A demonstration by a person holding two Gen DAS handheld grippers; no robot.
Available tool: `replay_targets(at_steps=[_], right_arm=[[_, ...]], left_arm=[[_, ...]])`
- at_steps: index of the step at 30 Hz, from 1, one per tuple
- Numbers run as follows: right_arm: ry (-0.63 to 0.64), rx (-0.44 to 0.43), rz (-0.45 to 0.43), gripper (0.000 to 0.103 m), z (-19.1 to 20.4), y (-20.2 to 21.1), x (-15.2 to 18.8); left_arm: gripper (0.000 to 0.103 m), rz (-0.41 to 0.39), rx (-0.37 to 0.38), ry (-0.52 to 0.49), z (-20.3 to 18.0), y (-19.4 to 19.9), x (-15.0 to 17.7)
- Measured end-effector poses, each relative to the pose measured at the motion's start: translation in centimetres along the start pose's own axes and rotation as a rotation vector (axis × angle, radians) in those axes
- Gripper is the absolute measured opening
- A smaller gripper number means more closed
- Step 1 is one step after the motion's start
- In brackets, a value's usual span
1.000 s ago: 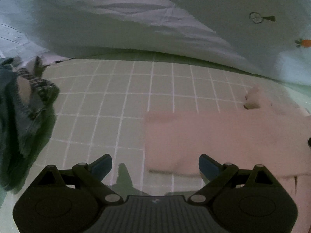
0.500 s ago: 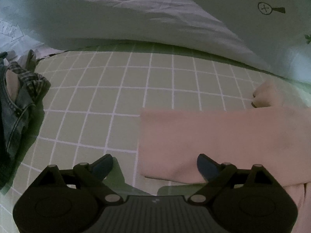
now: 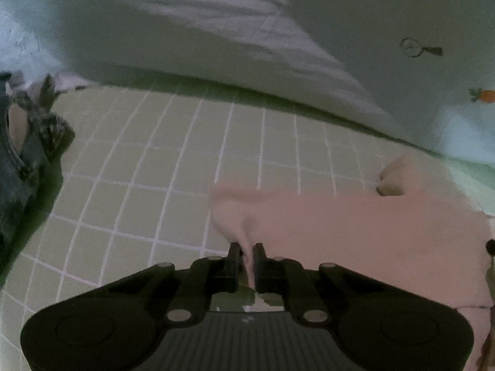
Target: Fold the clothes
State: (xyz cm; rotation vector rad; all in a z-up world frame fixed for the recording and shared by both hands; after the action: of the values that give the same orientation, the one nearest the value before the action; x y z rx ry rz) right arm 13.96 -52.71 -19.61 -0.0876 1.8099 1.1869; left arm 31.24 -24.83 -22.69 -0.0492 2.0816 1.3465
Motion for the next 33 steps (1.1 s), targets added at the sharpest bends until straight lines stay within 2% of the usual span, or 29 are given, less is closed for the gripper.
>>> replay_targets(at_steps=[4, 9, 13, 16, 19, 20, 21, 22, 26, 27, 29, 33], right_arm=[[-0.019, 0.008, -0.047, 0.001, -0.4, 1.4, -1.2], [-0.049, -0.001, -0.093, 0.001, -0.6, 3.3, -2.5], [-0.058, -0.044, -0.146, 0.001, 0.5, 5.2, -4.0], [-0.042, -0.087, -0.137, 0.001, 2.3, 4.8, -4.0], [-0.026, -0.131, -0.128, 0.002, 4.1, 4.3, -4.0], [-0.021, -0.142, -0.122, 0.009, 4.7, 4.1, -3.9], [-0.011, -0.111, -0.078, 0.020, 4.8, 3.0, -3.2], [-0.021, -0.090, -0.039, 0.026, 4.6, 2.3, -2.6], [-0.133, -0.046, -0.019, 0.053, 1.8, 2.4, -1.7], [-0.140, -0.021, -0.007, 0.056, 1.0, 2.2, -1.3], [-0.163, 0.011, 0.031, 0.055, -0.5, 1.7, -0.3], [-0.278, 0.003, 0.071, 0.056, -2.1, 2.1, 1.1]], left_arm=[[0.008, -0.061, 0.033, -0.016, -0.7, 2.1, -1.1], [0.007, -0.172, 0.076, 0.038, -0.4, 7.4, -3.1], [0.007, -0.297, 0.050, 0.068, 0.7, 13.0, -4.6], [0.008, -0.334, 0.000, 0.133, 3.2, 14.1, -4.4], [0.008, -0.279, -0.052, 0.198, 6.2, 11.2, -2.7], [0.008, -0.250, -0.065, 0.221, 7.1, 9.9, -2.0], [0.008, -0.224, -0.073, 0.240, 7.8, 8.8, -1.4], [0.008, -0.210, -0.074, 0.254, 8.0, 8.2, -1.0], [0.008, -0.164, -0.080, 0.289, 8.6, 6.2, 0.3], [0.009, -0.158, -0.083, 0.287, 8.7, 5.9, 0.6], [0.009, -0.144, -0.090, 0.294, 9.1, 5.5, 1.2], [0.009, -0.131, -0.091, 0.309, 9.9, 5.5, 1.9]])
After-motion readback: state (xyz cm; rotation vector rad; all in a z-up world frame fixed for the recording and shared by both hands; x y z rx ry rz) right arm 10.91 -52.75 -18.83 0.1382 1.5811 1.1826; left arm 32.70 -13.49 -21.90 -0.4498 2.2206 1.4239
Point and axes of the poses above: each gripper's, at about its wrist camera, not at the fingertips, and y roughly against the way its jaws point, z to its left, x to its underside, the point moved 10 cm from there along -y, roughly the way its jaws point, and after that the axes turned 10 degrees about x, right-handed, at the moved point
